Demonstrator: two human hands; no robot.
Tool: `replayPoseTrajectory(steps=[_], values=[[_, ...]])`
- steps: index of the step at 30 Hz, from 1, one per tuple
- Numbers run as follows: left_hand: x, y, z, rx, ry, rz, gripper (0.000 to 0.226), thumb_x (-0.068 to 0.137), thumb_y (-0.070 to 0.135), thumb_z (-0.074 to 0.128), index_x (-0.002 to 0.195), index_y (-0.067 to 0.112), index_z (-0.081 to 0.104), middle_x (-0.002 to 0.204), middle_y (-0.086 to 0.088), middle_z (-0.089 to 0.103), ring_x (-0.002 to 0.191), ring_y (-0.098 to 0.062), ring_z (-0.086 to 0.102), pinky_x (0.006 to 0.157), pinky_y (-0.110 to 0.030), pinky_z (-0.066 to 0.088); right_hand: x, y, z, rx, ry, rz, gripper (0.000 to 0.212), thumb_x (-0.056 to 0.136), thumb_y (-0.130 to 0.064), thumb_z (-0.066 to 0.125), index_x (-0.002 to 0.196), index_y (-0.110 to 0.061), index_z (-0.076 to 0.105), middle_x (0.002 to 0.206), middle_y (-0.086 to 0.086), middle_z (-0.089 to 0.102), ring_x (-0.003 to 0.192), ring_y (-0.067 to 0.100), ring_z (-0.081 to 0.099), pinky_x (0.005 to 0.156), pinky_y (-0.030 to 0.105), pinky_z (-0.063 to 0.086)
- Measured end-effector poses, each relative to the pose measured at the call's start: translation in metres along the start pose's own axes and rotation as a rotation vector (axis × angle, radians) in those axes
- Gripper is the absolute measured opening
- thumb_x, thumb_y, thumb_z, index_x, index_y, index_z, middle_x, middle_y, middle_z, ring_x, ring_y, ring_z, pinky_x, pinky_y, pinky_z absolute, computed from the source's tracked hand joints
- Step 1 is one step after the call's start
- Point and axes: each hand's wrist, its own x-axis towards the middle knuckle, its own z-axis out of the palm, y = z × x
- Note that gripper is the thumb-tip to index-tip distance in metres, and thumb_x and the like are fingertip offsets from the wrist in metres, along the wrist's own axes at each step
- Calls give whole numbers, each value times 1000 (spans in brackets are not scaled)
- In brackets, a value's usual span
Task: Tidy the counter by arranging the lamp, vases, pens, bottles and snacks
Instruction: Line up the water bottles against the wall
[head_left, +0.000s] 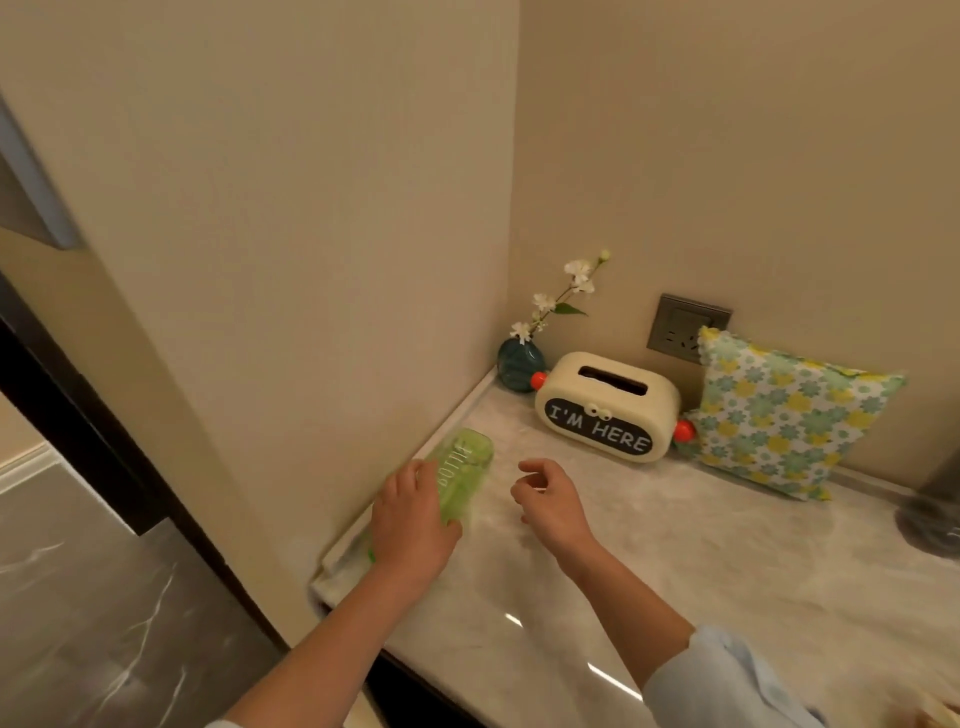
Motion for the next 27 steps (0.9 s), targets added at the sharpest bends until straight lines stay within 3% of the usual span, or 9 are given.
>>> replayPoseTrajectory(steps=[2, 5, 9, 12, 15, 18, 21, 24, 27], values=[[6, -14, 5, 72, -78, 18, 76, 80, 42, 60, 144, 16, 27, 139, -3, 43, 125, -23, 43, 99, -33, 38, 8, -6, 19, -13, 38, -31, 30, 91, -10, 55, 120, -19, 56, 103, 1, 61, 86, 14, 61, 73, 29, 53], [14, -21, 9, 80, -140, 120, 82, 82, 47, 58, 147, 15, 21, 139, -4, 45, 123, -23, 48, 98, -34, 41, 16, -9, 35, -92, 150, -123, 30, 90, -13, 58, 119, -21, 59, 114, -2, 60, 106, 12, 57, 90, 28, 49], [22, -21, 9, 31, -226, 347, 84, 77, 45, 62, 147, 23, 22, 137, 2, 47, 118, -20, 50, 94, -32, 41, 18, -8, 33, -312, 250, -238, 31, 89, -19, 58, 119, -25, 62, 126, -4, 57, 121, 14, 49, 102, 31, 40], [29, -15, 7, 27, -238, 475, 83, 73, 41, 63, 145, 25, 26, 135, 5, 50, 116, -19, 51, 95, -30, 38, 15, -5, 20, -522, 255, -213, 34, 93, -24, 53, 126, -28, 61, 133, -7, 55, 125, 15, 48, 106, 39, 36], [36, -7, 5, 53, -204, 580, 81, 71, 37, 62, 144, 30, 29, 133, 8, 51, 118, -17, 49, 101, -28, 31, 11, -2, 2, -635, 298, -190, 34, 95, -26, 50, 127, -30, 60, 134, -9, 55, 125, 12, 49, 108, 39, 33], [39, 5, 6, 55, -203, 674, 79, 70, 31, 64, 141, 32, 32, 131, 9, 51, 120, -15, 46, 104, -25, 25, 6, -1, -13, -703, 277, -141, 37, 96, -27, 48, 132, -29, 57, 138, -7, 54, 127, 14, 48, 107, 35, 38], [37, 23, 8, 36, -227, 742, 76, 70, 26, 68, 137, 30, 33, 133, 8, 48, 127, -14, 38, 112, -25, 14, 0, 0, -24, -761, 250, -37, 36, 97, -33, 46, 131, -30, 57, 131, -6, 62, 120, 15, 55, 101, 35, 43], [35, 39, 16, 50, -242, 795, 75, 73, 21, 67, 138, 29, 30, 143, 7, 38, 140, -14, 23, 120, -33, -3, -8, 8, -33, -746, 242, 21, 31, 97, -34, 44, 119, -27, 64, 117, -4, 68, 106, 16, 62, 90, 34, 49], [34, 49, 27, 65, -228, 812, 73, 81, 16, 59, 143, 35, 25, 157, 8, 19, 148, -17, 6, 120, -42, -9, -16, 20, -42, -704, 271, 60, 30, 98, -35, 43, 109, -24, 68, 107, -4, 69, 97, 15, 63, 80, 33, 50]])
